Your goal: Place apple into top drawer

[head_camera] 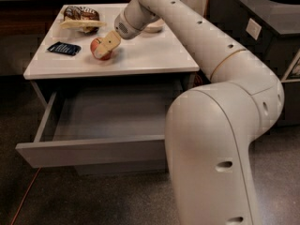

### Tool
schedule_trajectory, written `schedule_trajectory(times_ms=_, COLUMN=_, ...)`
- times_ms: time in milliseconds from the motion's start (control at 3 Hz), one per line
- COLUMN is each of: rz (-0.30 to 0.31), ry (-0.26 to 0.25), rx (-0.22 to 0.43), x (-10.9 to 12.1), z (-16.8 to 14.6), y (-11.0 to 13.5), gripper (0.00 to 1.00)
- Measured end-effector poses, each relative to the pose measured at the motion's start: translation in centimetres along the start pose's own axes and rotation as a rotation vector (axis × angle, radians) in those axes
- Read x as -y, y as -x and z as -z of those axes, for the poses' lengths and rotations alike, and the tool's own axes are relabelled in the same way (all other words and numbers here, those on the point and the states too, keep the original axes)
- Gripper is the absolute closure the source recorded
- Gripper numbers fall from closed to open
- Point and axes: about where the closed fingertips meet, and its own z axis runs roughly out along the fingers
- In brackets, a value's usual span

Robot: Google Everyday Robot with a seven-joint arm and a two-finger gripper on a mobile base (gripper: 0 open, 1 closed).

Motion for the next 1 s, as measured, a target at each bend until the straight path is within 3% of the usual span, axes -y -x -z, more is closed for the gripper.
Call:
schedule_trajectory(times_ms=667, rz=-0.046, ry=-0.002, rx=0.038, x=0.9, z=-3.5, y=1.2, gripper=0.02)
schedule_trajectory(times_ms=1000, rz=-0.055, ry=-0.004, rx=0.053, x=0.9, z=-3.9, y=1.7, gripper=0.24)
